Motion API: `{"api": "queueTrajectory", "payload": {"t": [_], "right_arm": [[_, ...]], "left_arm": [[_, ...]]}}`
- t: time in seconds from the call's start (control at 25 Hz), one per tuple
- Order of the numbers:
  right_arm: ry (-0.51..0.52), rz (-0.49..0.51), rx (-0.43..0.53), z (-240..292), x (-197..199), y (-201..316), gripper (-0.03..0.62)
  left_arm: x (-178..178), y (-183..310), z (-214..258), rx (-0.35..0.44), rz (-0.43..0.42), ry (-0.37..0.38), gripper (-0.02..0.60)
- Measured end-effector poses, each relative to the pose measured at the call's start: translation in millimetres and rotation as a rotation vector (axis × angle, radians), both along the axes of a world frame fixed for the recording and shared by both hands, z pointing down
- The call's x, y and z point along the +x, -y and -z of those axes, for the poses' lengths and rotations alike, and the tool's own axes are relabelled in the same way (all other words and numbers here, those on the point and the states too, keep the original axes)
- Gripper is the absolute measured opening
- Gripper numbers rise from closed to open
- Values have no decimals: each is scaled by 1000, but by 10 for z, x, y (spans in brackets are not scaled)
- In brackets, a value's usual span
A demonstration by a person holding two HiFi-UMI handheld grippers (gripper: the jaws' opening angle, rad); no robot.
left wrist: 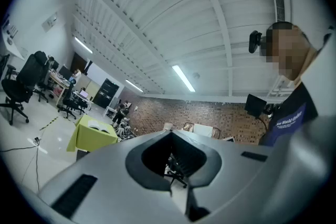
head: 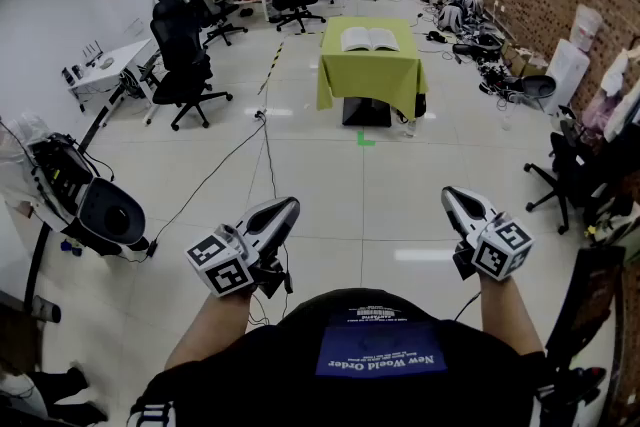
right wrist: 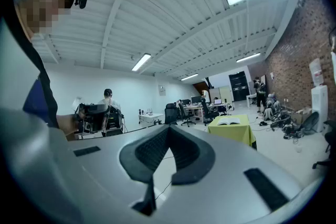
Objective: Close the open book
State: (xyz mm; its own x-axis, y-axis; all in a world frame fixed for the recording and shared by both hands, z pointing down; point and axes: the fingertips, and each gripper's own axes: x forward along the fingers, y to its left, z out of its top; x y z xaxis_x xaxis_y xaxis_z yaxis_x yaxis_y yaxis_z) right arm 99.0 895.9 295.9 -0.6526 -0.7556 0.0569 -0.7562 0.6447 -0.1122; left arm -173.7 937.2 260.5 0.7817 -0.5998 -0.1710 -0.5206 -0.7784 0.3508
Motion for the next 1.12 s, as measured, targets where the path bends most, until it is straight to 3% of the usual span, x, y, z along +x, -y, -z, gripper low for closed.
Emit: {"api": "queueTrajectory", "payload": {"t": [0.2,0.44,0.64,0.8,1.12], "right_arm": [[3,2,10,37,90,-38,-14],[-6,-10,22,63,471,-21,-14],[-34,-9,30,48,1033,65,-14],[-42,-10,15,-62,1273,171,-14],[-54,-21,-14,-241,1046,651,-14]], "left_arm": [[112,15,64,7,-6,4,8],[517,97,83,10,-26,-2,8],[1171,224,81,1,-49,-3,8],[1469,313,-5,-17,-67,-6,8],[1257,816,-157,-32,-90,-28,8]]}}
